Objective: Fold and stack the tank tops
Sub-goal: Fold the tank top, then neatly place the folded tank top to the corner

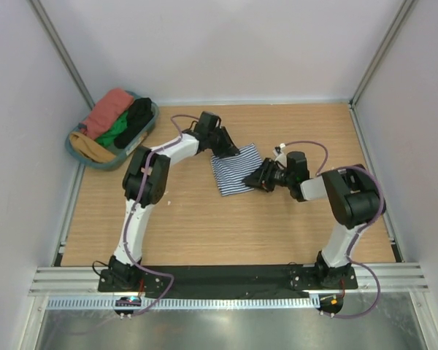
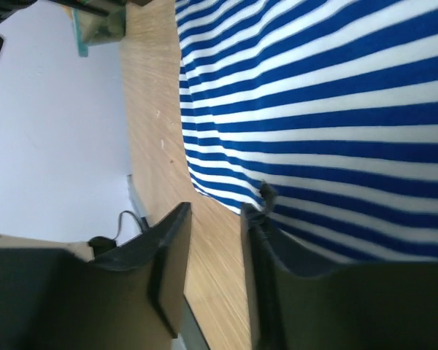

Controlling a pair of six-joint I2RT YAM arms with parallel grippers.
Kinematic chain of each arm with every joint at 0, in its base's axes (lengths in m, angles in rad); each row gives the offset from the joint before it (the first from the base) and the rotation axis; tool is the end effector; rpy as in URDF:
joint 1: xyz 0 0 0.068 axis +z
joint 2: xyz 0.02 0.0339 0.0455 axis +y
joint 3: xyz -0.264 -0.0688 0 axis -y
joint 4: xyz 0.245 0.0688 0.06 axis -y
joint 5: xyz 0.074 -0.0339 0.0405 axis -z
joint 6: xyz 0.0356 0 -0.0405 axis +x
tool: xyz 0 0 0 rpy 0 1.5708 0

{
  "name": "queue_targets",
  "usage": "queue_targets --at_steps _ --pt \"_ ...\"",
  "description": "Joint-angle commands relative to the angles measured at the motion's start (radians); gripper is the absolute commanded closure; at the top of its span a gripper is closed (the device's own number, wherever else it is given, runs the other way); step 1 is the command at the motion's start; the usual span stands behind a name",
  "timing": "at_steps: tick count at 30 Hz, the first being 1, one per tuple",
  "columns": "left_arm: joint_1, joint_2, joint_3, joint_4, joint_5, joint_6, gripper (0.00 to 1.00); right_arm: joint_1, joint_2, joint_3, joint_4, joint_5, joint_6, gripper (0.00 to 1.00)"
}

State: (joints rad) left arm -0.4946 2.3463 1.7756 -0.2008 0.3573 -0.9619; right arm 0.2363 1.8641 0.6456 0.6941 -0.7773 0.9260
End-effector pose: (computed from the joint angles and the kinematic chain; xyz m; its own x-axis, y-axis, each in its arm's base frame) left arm 0.4521 -0.2580 0.1453 -0.8968 -0.3895 -0.2100 -0.1228 0.6750 -0.7275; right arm 0.3084 0.0999 0.1072 -0.8977 0.3698 -0.2396 -0.0660 0.4248 0.9029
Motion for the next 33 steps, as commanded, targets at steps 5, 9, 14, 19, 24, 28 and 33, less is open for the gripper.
queue_targets --at_steps 5,9,14,19,24,28,33 --pt "0.01 -0.396 -0.184 -0.072 -0.064 0.129 0.45 0.004 -0.287 0.13 -0.577 0.295 -0.354 0.45" --pt "0.01 -0.563 -0.315 -0.144 -0.129 0.166 0.43 0.003 -0.306 0.309 -0.85 0.505 -0.447 0.38" --pt "0.019 -0.78 -0.476 -0.239 -0.295 0.187 0.43 0.001 -0.152 0.521 -1.079 0.736 -0.518 0.49" --pt "0.068 -0.918 -0.579 -0.324 -0.331 0.203 0.42 0.003 -0.033 0.62 -1.105 0.696 -0.53 0.45" --pt "0.074 -1.059 -0.668 -0.342 -0.336 0.196 0.42 0.011 0.052 0.661 -1.079 0.638 -0.532 0.43" --pt "0.074 -1.134 -0.767 -0.331 -0.32 0.19 0.43 0.021 0.095 0.681 -1.07 0.609 -0.53 0.43" --pt "0.076 -1.214 -0.827 -0.347 -0.343 0.195 0.43 0.021 0.107 0.669 -1.052 0.589 -0.526 0.58"
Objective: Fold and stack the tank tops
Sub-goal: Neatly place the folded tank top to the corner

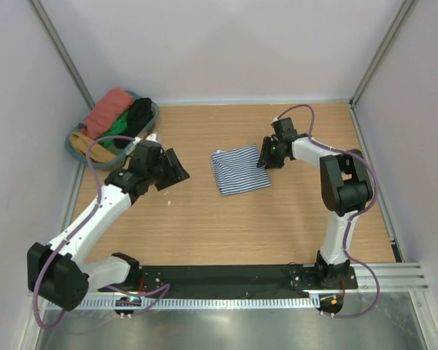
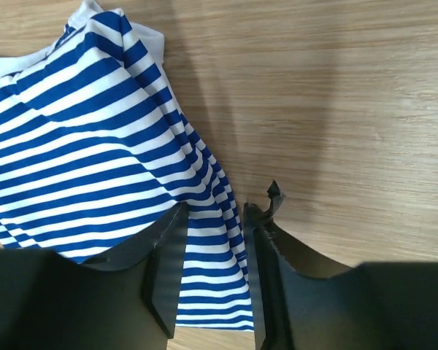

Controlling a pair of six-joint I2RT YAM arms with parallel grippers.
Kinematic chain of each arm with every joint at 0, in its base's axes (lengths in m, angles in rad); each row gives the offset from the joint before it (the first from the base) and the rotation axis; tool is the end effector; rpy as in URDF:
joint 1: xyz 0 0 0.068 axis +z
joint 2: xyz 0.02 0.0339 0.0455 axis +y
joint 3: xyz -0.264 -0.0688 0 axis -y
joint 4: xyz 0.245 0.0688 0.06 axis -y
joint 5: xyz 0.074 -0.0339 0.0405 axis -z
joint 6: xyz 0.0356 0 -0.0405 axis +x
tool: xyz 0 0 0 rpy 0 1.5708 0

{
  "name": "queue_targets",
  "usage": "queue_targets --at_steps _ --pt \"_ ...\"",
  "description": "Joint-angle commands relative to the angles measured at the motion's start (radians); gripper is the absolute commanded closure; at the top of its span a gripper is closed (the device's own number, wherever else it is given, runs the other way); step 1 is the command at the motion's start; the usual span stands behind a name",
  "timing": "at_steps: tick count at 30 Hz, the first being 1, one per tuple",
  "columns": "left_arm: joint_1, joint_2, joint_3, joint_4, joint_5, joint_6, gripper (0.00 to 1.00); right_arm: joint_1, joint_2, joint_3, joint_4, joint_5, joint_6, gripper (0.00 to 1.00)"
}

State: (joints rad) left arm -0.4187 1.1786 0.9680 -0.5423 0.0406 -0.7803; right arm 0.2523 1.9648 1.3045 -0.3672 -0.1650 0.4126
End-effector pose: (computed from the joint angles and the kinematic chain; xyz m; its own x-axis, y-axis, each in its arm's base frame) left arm 0.2289 -0.1034 0.2900 -0.7488 -0.4361 -0.4991 -0.1315 0.8358 -0.5331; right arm 0.3937 0.1075 0.1610 -0.8911 0.1788 -0.4172 0.0315 0.9413 0.3361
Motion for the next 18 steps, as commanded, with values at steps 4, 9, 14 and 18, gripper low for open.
queue_targets --at_steps 4,9,14,18 --pt "0.0 -0.066 -0.023 -0.03 -0.033 0.024 0.43 0.01 -0.004 0.006 -0.001 -0.039 -0.027 0.73" --pt "0.0 -0.065 -0.018 -0.05 -0.064 0.027 0.43 -0.019 -0.033 0.033 -0.088 0.143 0.002 0.99" --pt "0.001 -0.054 -0.018 -0.048 -0.062 0.029 0.43 -0.206 -0.087 -0.036 -0.107 0.212 0.093 0.99" --pt "0.008 -0.045 -0.023 -0.048 -0.061 0.021 0.44 -0.427 -0.2 -0.189 -0.018 0.274 0.196 0.99"
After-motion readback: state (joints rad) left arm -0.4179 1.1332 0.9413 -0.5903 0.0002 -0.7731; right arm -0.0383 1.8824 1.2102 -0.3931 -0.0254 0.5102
